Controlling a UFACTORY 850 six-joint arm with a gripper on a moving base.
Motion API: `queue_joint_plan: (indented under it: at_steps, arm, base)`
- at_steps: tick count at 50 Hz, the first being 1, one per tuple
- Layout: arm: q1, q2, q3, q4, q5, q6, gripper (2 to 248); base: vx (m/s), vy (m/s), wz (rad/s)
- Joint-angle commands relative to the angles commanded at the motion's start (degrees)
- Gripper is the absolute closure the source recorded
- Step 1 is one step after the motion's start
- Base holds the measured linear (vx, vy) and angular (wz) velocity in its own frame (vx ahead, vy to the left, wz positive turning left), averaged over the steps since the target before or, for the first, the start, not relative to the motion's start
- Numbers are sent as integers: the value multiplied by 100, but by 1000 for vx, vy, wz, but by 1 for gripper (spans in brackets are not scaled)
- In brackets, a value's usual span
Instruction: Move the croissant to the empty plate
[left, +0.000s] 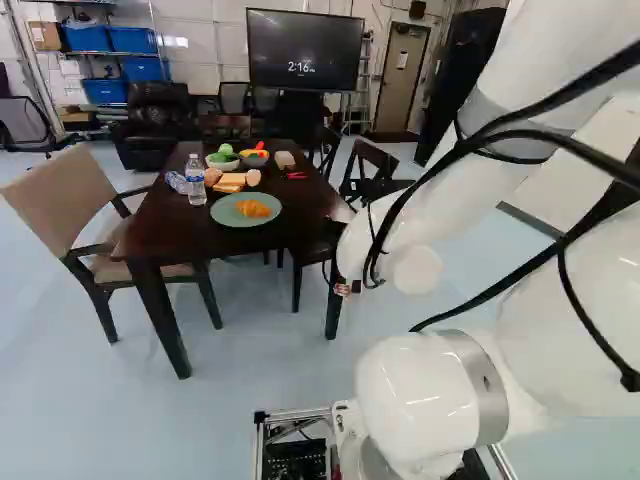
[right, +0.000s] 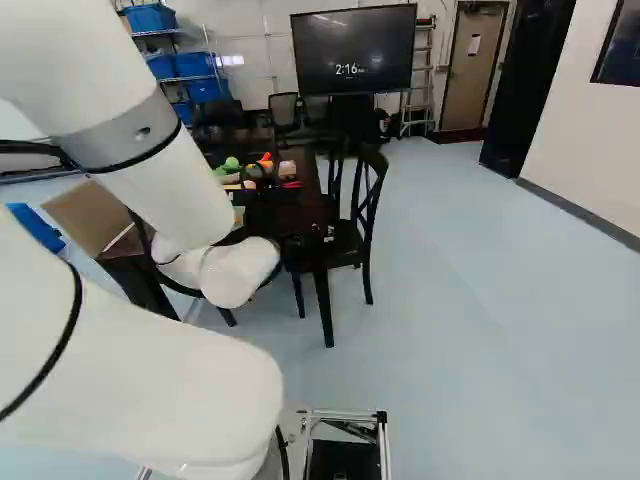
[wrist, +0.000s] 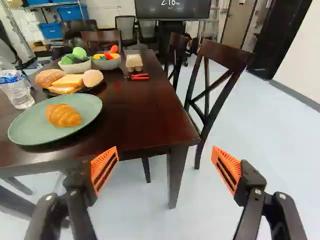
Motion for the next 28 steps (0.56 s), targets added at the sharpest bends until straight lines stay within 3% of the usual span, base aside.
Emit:
queue_joint_plan:
  at_steps: [28]
  arm:
    - [2, 12, 45, -2, 76, 20, 3]
  base:
    - [0, 0, 0]
